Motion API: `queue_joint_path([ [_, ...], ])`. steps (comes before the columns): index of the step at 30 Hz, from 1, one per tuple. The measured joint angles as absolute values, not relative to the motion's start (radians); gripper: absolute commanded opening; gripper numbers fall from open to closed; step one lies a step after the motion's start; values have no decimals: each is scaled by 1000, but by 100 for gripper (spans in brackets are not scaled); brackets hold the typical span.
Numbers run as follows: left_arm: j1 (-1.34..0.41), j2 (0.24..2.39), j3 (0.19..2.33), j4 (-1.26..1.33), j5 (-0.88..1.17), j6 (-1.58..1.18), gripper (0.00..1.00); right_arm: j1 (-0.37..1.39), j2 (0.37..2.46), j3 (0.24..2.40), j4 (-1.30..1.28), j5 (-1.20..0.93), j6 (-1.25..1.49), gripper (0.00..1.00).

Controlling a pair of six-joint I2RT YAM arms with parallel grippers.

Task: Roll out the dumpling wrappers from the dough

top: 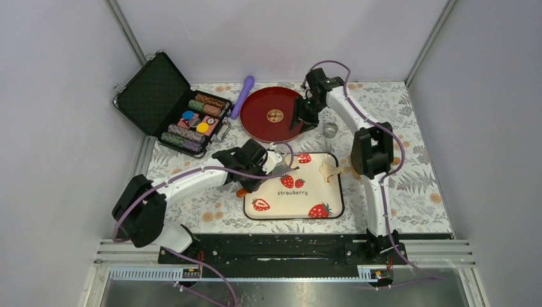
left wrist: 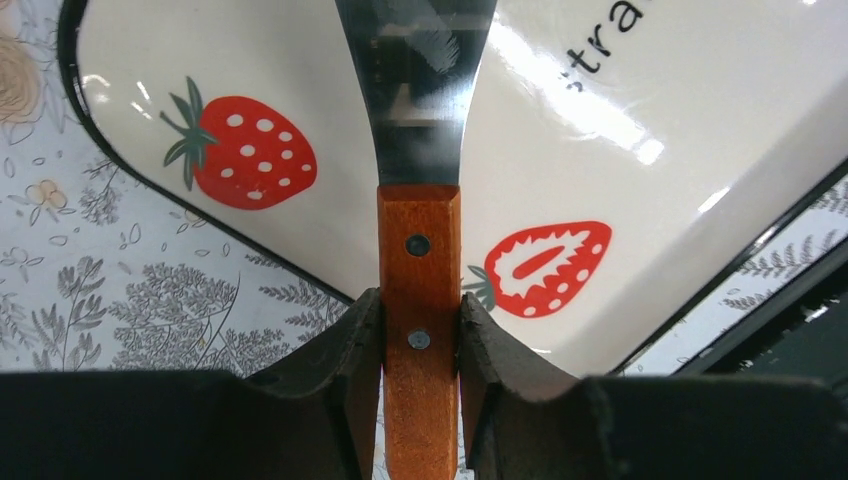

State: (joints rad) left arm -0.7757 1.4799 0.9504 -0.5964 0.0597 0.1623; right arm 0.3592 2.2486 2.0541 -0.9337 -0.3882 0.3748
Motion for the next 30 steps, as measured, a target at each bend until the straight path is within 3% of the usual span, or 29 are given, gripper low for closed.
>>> queue_joint_path([
  [6, -776, 1395, 937, -612, 59, 138, 0, 389, 2478, 2391, -1000, -403, 409, 48],
  [10, -776, 1356, 916, -630, 59, 123, 0, 398, 2574, 2484, -1017, -414, 447, 47],
  [22, -769, 1231, 893, -689, 46, 76, 0, 430, 2634, 2433, -1062, -418, 493, 46],
  [30, -736, 1225, 933, -737, 28, 73, 0, 432, 2546, 2250, -1079, -448, 454, 47],
])
